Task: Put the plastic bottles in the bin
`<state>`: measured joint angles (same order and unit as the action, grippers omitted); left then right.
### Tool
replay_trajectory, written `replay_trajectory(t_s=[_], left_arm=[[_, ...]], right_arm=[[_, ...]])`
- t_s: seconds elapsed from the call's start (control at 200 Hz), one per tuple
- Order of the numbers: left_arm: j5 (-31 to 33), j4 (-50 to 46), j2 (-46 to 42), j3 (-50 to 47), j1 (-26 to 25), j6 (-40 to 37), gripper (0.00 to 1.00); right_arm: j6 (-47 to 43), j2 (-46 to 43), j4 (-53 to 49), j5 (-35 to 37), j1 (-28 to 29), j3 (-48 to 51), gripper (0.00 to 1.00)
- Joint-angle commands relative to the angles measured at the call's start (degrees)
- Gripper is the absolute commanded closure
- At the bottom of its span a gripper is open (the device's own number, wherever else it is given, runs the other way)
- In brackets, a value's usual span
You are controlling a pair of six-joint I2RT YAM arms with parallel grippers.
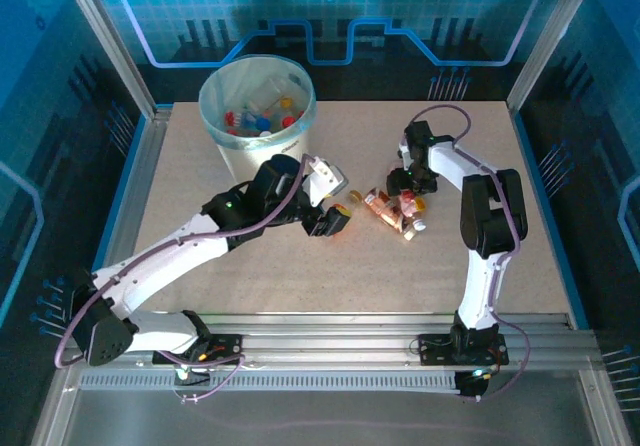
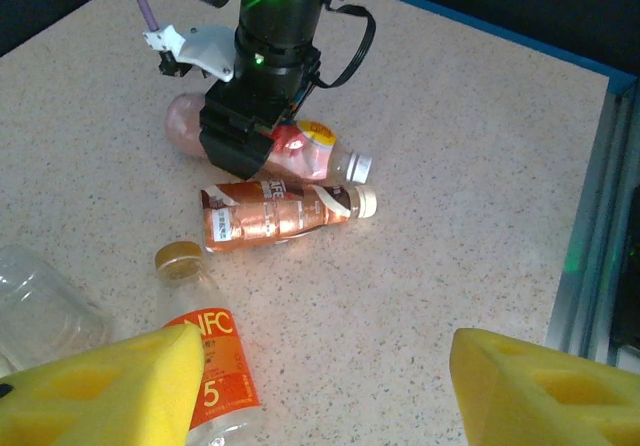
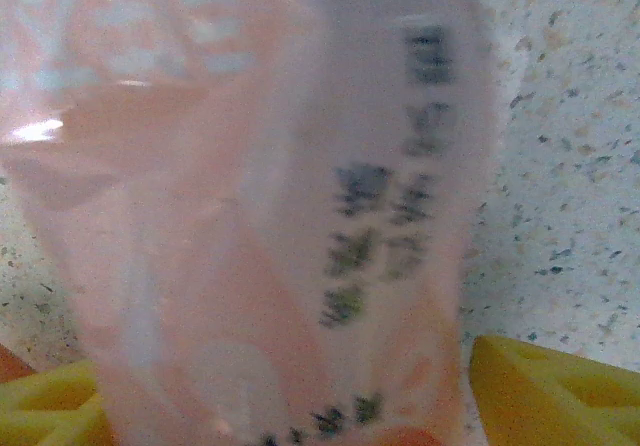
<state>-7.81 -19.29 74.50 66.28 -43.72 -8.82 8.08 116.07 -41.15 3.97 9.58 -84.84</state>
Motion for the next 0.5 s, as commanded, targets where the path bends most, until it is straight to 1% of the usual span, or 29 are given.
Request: replay_trajectory(t_s=[0.0, 0.09, 0.175, 0.285, 0.405, 0.445, 0.495], left_arm=[[1.25, -1.59, 1.24, 2.99, -0.11, 2.37, 0.32], [2.28, -2.99, 1.75, 5.19, -0.09, 3.94, 0.32], [3.94, -4.78, 1.66, 7.98, 0.04, 5.99, 0.32], [4.84, -7.06, 1.07, 11.46, 0.20, 10.17, 0.31], [2.14, -7.88, -0.78, 13.43, 0.35, 16.80, 0.26], [0.53, -7.38, -1.61, 13.48, 0.35, 19.01, 0.23], [-1.49, -6.05, -2.86, 13.10, 0.39, 21.42, 0.20]], right_arm=[[-0.73, -0.98, -1.40, -2.13, -0.33, 0.50, 0.34], [-1.21, -4.89, -2.21, -2.57, -0.35, 0.61, 0.38], [-1.43, -9.64, -3.02, -1.98, -0.34, 1.02, 0.38], [-1.25, -19.96, -3.01, -2.09, -0.32, 3.73, 0.40], [-0.22, -32.36, -1.89, -5.10, 0.14, 8.20, 0.42], [0.49, -37.83, -1.71, -7.71, 0.71, 10.04, 0.42], [1.32, -42.59, -1.41, -11.11, 1.52, 11.75, 0.42]])
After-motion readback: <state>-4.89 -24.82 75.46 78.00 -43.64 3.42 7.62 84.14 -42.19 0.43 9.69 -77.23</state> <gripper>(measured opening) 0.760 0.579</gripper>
